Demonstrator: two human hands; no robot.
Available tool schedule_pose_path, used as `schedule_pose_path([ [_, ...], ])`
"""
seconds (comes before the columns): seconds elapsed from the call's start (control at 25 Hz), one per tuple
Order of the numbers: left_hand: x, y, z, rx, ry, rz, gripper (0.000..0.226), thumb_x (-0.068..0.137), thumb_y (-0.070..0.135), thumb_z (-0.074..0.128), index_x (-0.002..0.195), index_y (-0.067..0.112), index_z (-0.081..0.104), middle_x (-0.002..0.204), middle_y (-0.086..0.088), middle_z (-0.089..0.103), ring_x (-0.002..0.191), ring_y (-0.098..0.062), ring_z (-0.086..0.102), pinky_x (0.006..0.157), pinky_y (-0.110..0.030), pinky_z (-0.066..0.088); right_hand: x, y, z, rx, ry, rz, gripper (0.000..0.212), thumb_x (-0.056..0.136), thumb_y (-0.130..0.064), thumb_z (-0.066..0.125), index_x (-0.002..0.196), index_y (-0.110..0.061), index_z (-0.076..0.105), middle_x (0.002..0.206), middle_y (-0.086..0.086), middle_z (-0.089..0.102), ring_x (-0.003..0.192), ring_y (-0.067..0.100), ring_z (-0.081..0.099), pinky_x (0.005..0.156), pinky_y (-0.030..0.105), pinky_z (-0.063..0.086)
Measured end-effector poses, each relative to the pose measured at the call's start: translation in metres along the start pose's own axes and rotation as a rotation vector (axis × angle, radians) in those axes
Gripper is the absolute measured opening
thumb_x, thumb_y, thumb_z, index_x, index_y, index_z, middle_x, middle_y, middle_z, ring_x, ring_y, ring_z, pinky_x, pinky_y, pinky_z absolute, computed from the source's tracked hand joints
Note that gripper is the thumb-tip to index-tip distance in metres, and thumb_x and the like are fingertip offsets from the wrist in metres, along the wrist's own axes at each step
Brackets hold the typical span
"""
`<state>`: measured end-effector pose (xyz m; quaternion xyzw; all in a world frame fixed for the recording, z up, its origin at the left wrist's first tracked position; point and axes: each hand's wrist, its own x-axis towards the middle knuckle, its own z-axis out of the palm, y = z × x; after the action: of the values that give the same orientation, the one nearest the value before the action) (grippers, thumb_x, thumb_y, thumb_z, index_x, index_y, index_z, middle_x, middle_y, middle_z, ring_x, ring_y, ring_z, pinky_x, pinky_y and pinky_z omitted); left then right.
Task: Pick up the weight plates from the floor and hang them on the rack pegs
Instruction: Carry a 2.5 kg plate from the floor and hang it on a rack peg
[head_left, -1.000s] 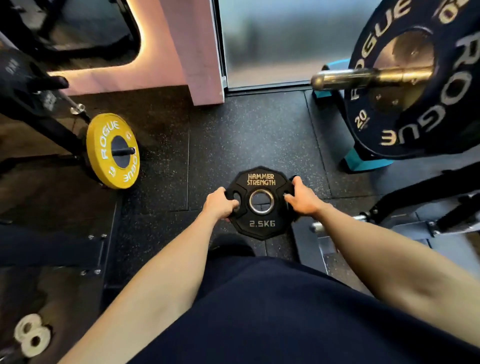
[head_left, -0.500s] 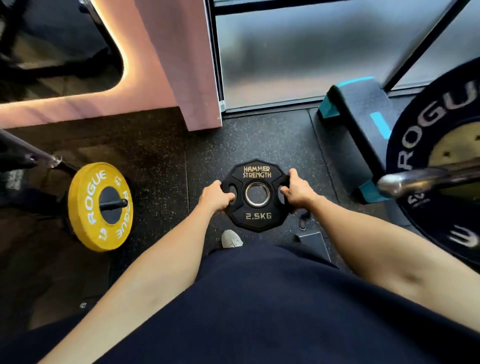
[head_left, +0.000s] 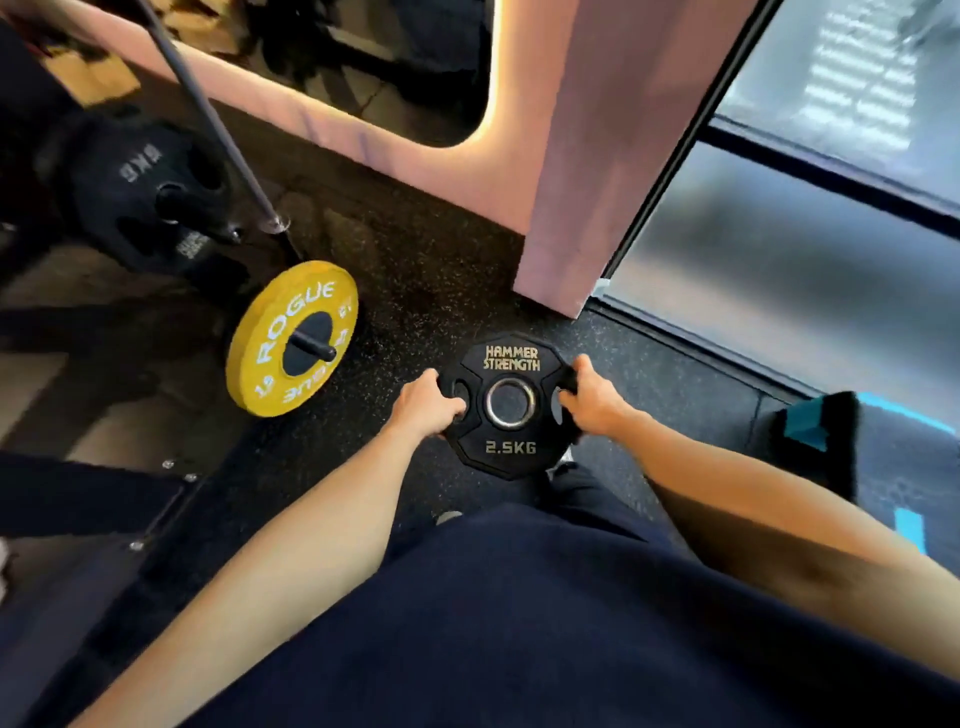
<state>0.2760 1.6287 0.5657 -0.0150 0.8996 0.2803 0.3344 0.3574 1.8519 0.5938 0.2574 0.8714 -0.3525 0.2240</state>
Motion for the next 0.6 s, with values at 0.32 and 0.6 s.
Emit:
schedule_pose_path([
  [0.32,-0.023,0.022,0.006,-0.455,0.315,-0.487,0.066,0.084,0.028,0.066,0.142,0.013,0.039,0.129,-0.012,0.054,0.089,-0.029,0.062,0.072,-0.041,0.057,0.103,-0.074,-0.051,-0.264,-0.377,-0.43,0.021,0.094,-0.016,0.049,0.102,-0.018,0.03,0.091,0.015,0.051,0.067,0.029,0.057,0.037,0.037,0.053],
  [0.6,-0.076,0.048,-0.049,-0.529,0.727,-0.54,0.025,0.078,0.029,0.065,0.095,0.016,0.052,0.103,-0.011,0.063,0.084,-0.03,0.06,0.074,-0.045,0.055,0.097,-0.162,-0.077,-0.248,-0.455,-0.796,0.02,0.093,-0.016,0.05,0.097,-0.021,0.031,0.098,0.018,0.056,0.086,0.039,0.061,0.057,0.052,0.057],
])
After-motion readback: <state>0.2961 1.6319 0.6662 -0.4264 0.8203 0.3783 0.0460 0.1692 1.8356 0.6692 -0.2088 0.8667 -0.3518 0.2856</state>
